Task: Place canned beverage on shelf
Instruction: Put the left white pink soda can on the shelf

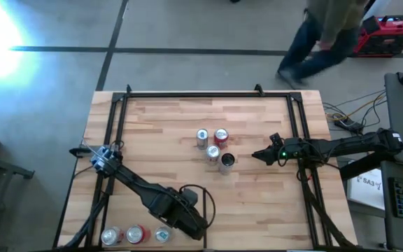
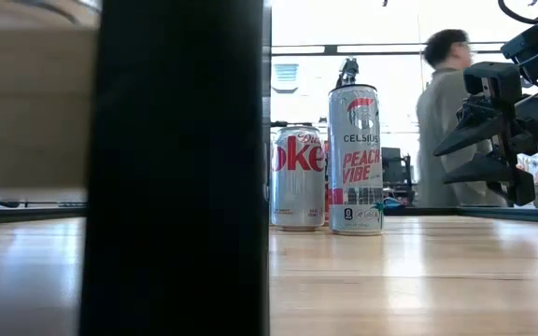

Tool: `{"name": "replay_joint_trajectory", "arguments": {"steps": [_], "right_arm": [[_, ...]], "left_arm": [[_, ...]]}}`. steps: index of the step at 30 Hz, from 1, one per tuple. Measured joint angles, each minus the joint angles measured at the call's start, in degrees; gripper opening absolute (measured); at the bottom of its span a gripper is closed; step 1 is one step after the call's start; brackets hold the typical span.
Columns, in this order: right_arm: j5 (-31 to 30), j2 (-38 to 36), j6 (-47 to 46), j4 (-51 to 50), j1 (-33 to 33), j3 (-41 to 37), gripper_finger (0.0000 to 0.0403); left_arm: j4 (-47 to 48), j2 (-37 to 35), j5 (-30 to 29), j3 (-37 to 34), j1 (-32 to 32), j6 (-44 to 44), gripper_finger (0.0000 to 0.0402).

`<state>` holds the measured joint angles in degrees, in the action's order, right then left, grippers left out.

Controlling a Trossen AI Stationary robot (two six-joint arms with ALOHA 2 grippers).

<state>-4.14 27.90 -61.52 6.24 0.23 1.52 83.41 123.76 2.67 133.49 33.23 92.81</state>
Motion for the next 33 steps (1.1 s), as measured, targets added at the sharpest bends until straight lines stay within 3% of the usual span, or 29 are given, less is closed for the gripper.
{"name": "replay_joint_trajectory", "arguments": {"steps": [33], "right_arm": [[0.0,0.0,0.0,0.0,0.0,0.0,0.0183]], "left_arm": [[-0.3,0.3,-0.1,-0.1,1.9,2.8,0.0246]]}}
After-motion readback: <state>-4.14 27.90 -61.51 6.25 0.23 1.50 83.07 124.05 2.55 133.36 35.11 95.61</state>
